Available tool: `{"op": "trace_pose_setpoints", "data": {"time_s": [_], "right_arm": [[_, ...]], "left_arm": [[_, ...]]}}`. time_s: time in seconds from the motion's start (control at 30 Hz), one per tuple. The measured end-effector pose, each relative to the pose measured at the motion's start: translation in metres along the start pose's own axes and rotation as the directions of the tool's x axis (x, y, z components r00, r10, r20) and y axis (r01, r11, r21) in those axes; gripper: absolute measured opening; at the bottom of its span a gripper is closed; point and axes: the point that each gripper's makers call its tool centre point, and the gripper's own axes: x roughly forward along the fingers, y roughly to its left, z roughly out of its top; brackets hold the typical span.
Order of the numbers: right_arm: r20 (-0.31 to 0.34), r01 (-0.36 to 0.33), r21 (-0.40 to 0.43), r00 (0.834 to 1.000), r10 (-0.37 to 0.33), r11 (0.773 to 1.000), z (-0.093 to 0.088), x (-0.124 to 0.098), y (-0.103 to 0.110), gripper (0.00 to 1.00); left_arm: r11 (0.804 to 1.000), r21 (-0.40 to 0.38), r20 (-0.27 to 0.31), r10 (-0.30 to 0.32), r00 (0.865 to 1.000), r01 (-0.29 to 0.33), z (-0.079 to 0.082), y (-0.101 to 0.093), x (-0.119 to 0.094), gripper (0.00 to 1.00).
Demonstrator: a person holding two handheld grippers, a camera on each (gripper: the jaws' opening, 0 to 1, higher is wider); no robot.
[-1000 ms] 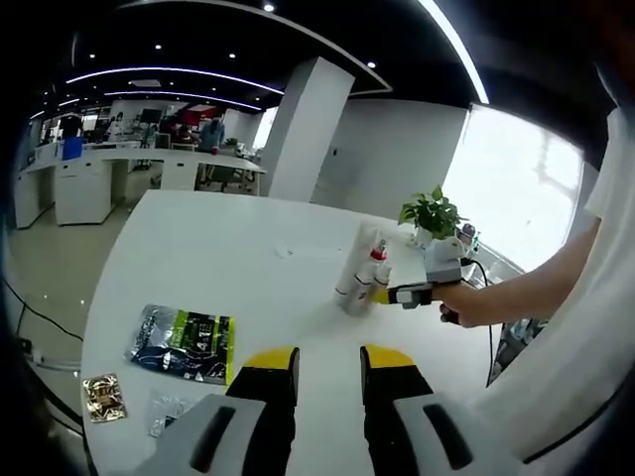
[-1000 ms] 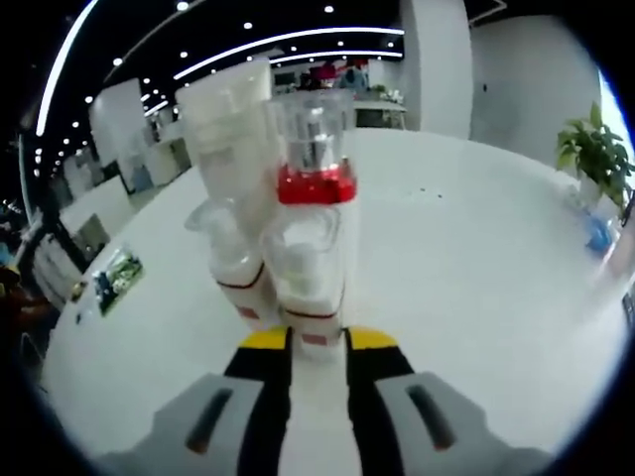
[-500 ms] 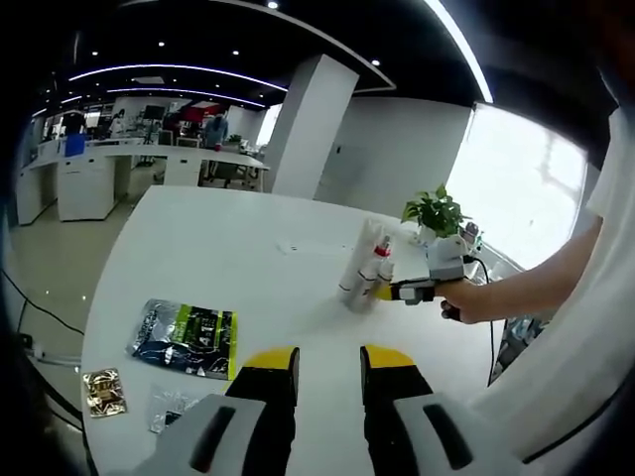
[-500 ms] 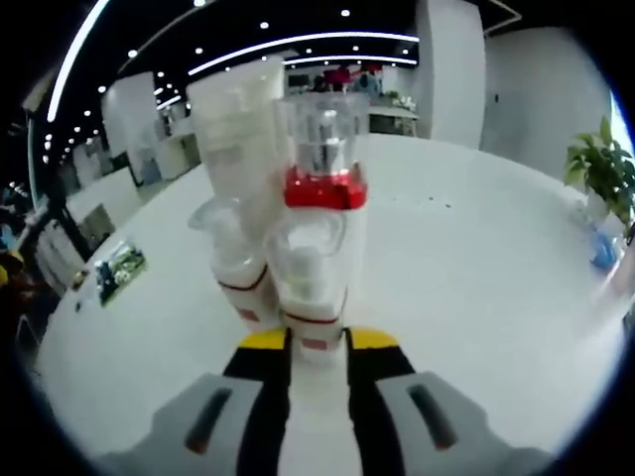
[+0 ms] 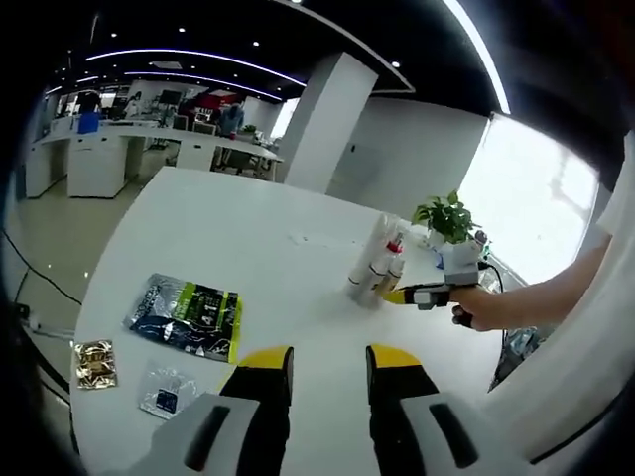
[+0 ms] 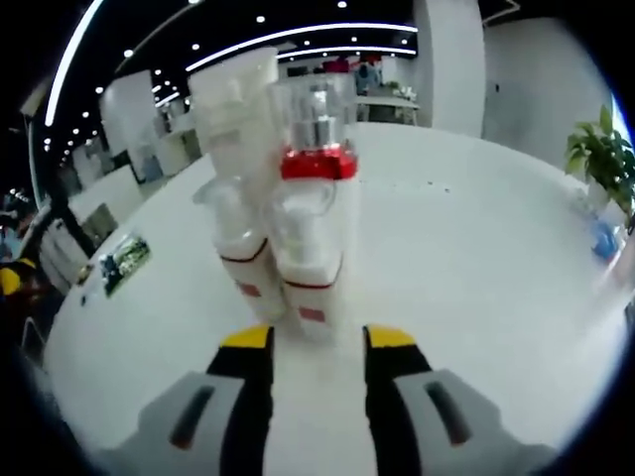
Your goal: Arrange the skincare products in the storage area until every visible bottle or jar stands upright without overlapping.
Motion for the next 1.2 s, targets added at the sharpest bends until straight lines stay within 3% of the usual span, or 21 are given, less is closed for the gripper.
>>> {"op": "trace_pose_setpoints", "data": {"time_s": [0.23, 0.37, 0.5, 0.6, 0.73, 0.87, 0.93, 1.2], "right_arm": [[0.014, -0.027, -0.021, 1.0, 0.028, 0.999, -0.007, -0.016, 0.008, 0.37], [0.02, -0.055, -0.048, 0.998, 0.056, 0.997, -0.017, -0.028, 0.018, 0.38], [0.051, -0.066, -0.035, 0.996, 0.067, 0.997, -0.027, -0.043, 0.025, 0.41], [0.053, -0.075, -0.062, 0.996, 0.078, 0.995, -0.04, -0.057, 0.031, 0.43], [0.039, -0.076, -0.101, 0.996, 0.081, 0.992, -0.056, -0.074, 0.033, 0.43], [0.037, -0.059, -0.09, 0.997, 0.063, 0.994, -0.065, -0.086, 0.027, 0.43], [0.042, -0.043, -0.063, 0.998, 0.045, 0.997, -0.07, -0.095, 0.022, 0.43], [0.045, -0.035, -0.071, 0.998, 0.039, 0.997, -0.076, -0.112, 0.026, 0.42]], "left_arm": [[0.997, -0.063, 0.036, 0.048, 0.998, -0.045, -0.004, 0.026, -0.001, 0.39], [0.981, -0.148, 0.055, 0.136, 0.989, -0.126, -0.003, 0.057, -0.005, 0.37], [0.941, -0.286, 0.068, 0.21, 0.975, -0.183, -0.002, 0.093, -0.009, 0.24], [0.907, -0.338, 0.064, 0.288, 0.955, -0.251, -0.001, 0.124, -0.013, 0.25], [0.872, -0.399, 0.084, 0.344, 0.935, -0.284, 0.007, 0.151, -0.009, 0.32], [0.862, -0.411, 0.075, 0.358, 0.931, -0.298, 0.008, 0.162, -0.002, 0.34], [0.845, -0.435, 0.075, 0.378, 0.923, -0.31, 0.011, 0.172, 0.006, 0.35], [0.836, -0.432, 0.044, 0.394, 0.918, -0.338, 0.011, 0.185, 0.023, 0.36]]}}
